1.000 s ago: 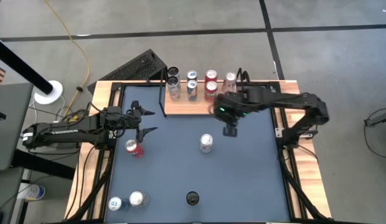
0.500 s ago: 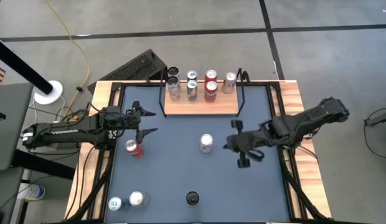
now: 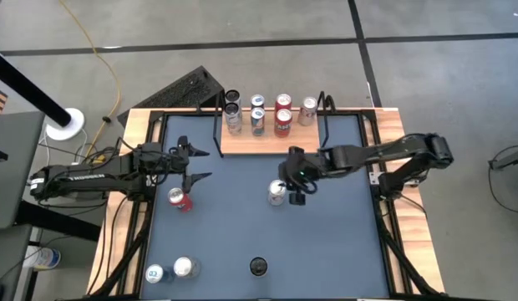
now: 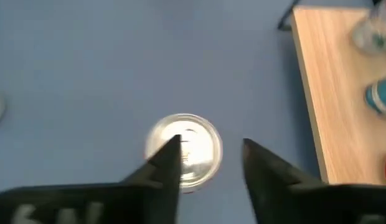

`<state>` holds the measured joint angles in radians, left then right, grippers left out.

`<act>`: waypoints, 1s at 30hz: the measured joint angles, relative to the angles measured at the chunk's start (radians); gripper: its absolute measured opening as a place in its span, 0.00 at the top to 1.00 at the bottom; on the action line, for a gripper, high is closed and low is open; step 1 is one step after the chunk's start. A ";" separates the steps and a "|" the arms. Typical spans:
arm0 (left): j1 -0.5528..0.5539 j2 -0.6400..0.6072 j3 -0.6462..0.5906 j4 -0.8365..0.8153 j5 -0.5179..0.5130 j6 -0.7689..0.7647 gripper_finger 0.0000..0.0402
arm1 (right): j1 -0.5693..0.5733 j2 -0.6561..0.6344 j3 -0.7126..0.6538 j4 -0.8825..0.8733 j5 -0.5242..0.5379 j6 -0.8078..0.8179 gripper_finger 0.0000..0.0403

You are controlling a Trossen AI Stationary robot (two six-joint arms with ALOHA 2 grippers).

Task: Place canned beverage on shelf
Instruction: Put the top silver soda can on the shelf aligned with the other silver soda can

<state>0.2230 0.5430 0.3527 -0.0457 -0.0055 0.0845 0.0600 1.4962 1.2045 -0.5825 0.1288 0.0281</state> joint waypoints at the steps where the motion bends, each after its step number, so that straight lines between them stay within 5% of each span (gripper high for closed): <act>1: 0.000 0.000 0.000 -0.003 0.000 0.000 0.20 | -0.009 0.010 0.000 -0.005 -0.002 0.005 0.53; 8: 0.000 0.000 0.000 -0.010 0.000 0.007 0.20 | -0.007 0.050 0.000 -0.010 -0.018 -0.002 0.19; 15: 0.000 0.000 0.000 -0.009 -0.001 0.007 0.20 | 0.004 0.103 0.000 0.008 -0.003 -0.016 0.03; 24: 0.000 0.000 0.000 -0.010 -0.001 0.007 0.20 | 0.005 0.219 0.000 0.046 -0.020 -0.029 0.04; 30: 0.000 0.000 0.000 -0.016 -0.001 0.006 0.20 | 0.006 0.223 0.000 0.040 -0.005 -0.031 0.15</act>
<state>0.2230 0.5431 0.3527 -0.0616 -0.0063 0.0910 0.0658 1.7196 1.2045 -0.5428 0.1238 -0.0026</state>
